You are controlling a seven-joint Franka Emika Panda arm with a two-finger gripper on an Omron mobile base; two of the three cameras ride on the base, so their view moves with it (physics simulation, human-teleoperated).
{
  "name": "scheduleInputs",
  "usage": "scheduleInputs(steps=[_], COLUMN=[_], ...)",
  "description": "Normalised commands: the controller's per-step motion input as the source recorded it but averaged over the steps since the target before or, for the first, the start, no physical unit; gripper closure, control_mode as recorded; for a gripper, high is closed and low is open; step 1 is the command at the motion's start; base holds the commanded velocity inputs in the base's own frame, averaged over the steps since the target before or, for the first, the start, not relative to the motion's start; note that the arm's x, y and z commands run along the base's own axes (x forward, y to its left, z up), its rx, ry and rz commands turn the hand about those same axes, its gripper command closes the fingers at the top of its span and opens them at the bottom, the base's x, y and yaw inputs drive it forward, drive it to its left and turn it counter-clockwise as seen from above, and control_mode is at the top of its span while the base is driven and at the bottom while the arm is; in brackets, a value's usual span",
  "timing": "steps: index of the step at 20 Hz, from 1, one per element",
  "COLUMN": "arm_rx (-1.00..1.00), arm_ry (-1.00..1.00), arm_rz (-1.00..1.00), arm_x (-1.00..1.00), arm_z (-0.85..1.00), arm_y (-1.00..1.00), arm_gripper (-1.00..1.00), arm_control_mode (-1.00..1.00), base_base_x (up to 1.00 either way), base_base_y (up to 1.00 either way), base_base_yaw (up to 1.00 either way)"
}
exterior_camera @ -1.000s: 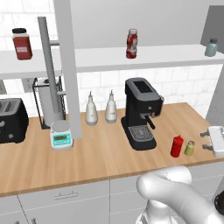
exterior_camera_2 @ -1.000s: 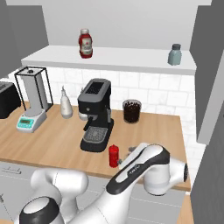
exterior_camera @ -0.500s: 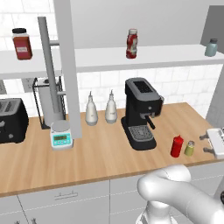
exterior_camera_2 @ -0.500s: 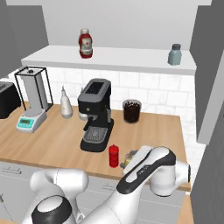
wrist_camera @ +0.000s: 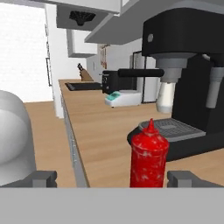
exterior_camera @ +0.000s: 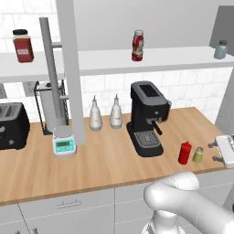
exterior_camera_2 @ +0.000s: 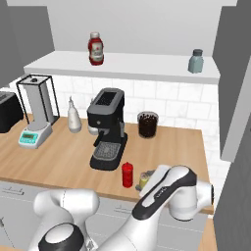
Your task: Put the shaker and condiment bottle from the counter next to their counterparts in the cabinet.
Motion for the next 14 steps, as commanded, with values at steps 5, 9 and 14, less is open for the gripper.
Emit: scheduleInputs(steps=[5,9,14], arm_rx=[-0.13,-0.07,-0.02], arm_ry=[0.07,0.08,0.05], arm_rz=[0.00,0.00,0.00], arm_x=[0.07,0.05,0.03], arm_z=[0.00,0.14,0.05], arm_y=[0.08,0.12,0.13], arm_gripper=[-1.00,-1.00,-1.00], arm_control_mode=[-1.00,-1.00,-1.00], base_base_x=[0.00,0.00,0.00], base_base_y=[0.00,0.00,0.00], base_base_yaw=[0.00,0.00,0.00])
